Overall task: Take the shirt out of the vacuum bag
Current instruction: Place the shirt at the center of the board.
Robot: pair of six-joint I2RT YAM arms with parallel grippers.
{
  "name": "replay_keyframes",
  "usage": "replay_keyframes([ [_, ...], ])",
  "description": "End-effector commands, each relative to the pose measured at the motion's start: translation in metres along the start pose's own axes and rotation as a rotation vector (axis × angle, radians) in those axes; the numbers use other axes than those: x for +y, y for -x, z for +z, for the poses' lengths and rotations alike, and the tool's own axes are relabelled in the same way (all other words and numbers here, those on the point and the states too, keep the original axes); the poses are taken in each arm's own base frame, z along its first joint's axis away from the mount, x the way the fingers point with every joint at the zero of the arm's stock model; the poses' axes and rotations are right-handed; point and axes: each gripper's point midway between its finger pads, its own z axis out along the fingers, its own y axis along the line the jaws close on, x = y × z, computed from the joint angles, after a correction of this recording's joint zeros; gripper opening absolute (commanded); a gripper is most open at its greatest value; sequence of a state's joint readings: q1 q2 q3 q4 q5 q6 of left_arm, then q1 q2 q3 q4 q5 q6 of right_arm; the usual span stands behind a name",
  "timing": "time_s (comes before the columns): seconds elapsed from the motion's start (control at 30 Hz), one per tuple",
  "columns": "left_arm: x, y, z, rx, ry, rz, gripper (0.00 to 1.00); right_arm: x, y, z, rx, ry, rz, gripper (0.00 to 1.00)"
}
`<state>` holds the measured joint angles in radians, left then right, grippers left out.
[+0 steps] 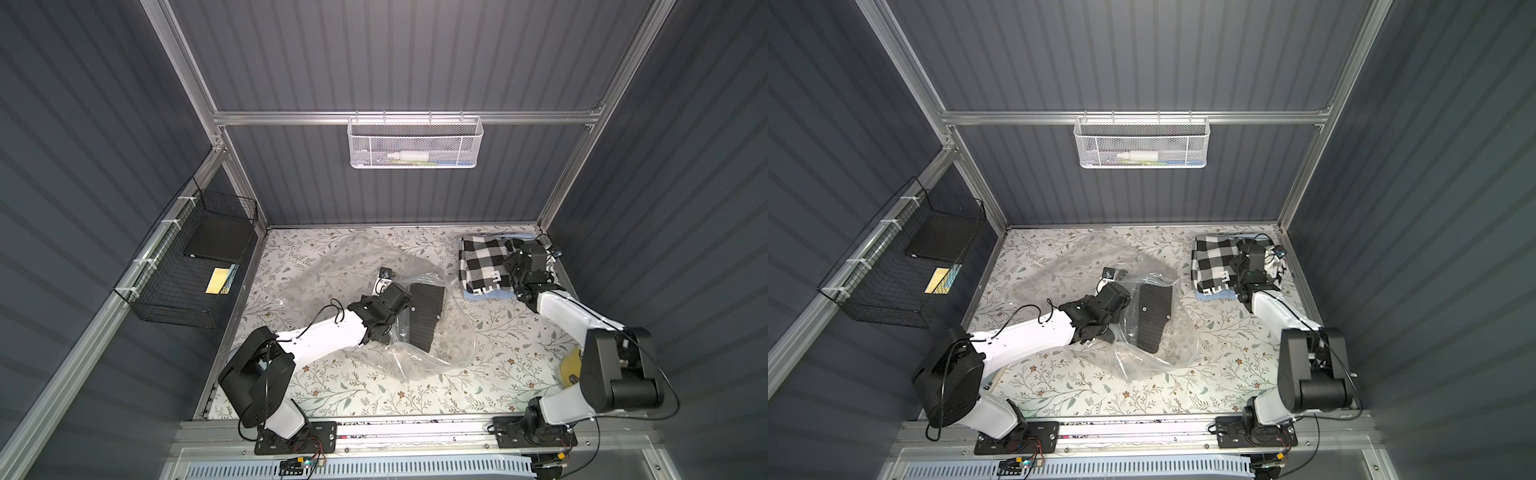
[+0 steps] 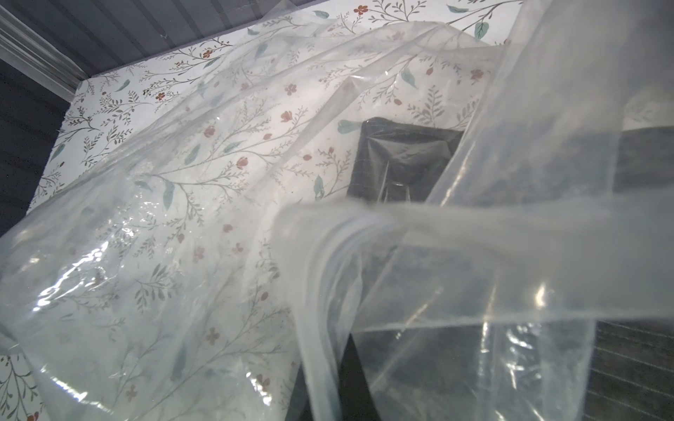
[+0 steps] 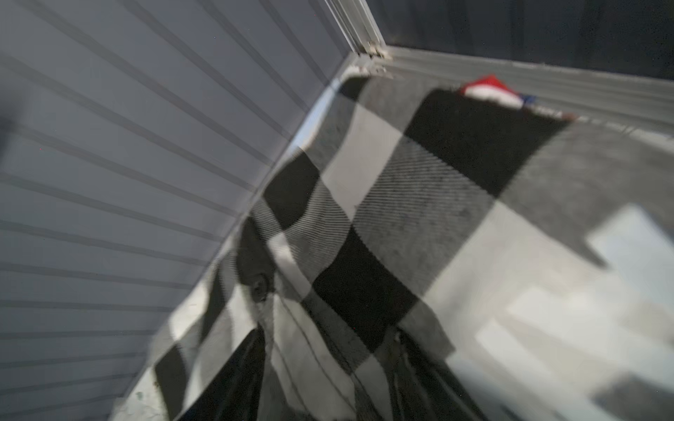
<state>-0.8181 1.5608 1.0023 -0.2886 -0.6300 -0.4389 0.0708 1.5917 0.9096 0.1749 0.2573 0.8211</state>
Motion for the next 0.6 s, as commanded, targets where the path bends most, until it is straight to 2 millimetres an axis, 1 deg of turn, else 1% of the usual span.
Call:
replay_keyframes([
  [0.0,0.001,0.013,-0.010,-0.021,-0.027,-0.034,0.00,0.005,-0.015,0.021,0.089,-0.016,-0.031,0.55],
  [0.03,0.001,0.014,-0.012,-0.024,-0.030,-0.036,0.00,0.003,-0.016,0.024,0.096,-0.033,-0.033,0.55],
  [0.07,0.002,0.015,-0.013,-0.023,-0.029,-0.037,0.00,0.004,-0.015,0.023,0.094,-0.035,-0.034,0.55],
  [0.1,0.002,0.016,-0.014,-0.026,-0.030,-0.041,0.00,0.007,-0.011,0.018,0.088,-0.022,-0.036,0.55],
  [0.17,0.003,0.018,-0.016,-0.033,-0.032,-0.044,0.00,0.020,0.004,-0.003,0.039,0.023,-0.041,0.55],
  [0.27,0.003,0.023,-0.019,-0.043,-0.039,-0.047,0.00,0.043,0.033,-0.049,-0.067,0.091,-0.061,0.55],
  [0.33,0.002,0.026,-0.021,-0.046,-0.044,-0.049,0.00,0.058,0.051,-0.085,-0.130,0.131,-0.078,0.56],
  [0.37,0.002,0.028,-0.022,-0.048,-0.045,-0.051,0.00,0.065,0.058,-0.101,-0.153,0.153,-0.081,0.56],
  [0.43,0.001,0.030,-0.023,-0.051,-0.053,-0.057,0.00,0.084,0.065,-0.137,-0.173,0.231,-0.093,0.56],
  [0.47,0.001,0.031,-0.024,-0.052,-0.055,-0.060,0.00,0.091,0.062,-0.151,-0.163,0.264,-0.108,0.56],
  [0.5,0.001,0.033,-0.025,-0.056,-0.060,-0.063,0.00,0.098,0.055,-0.163,-0.133,0.302,-0.125,0.57],
  [0.57,0.000,0.034,-0.026,-0.058,-0.064,-0.064,0.00,0.113,0.035,-0.183,-0.062,0.382,-0.163,0.57],
])
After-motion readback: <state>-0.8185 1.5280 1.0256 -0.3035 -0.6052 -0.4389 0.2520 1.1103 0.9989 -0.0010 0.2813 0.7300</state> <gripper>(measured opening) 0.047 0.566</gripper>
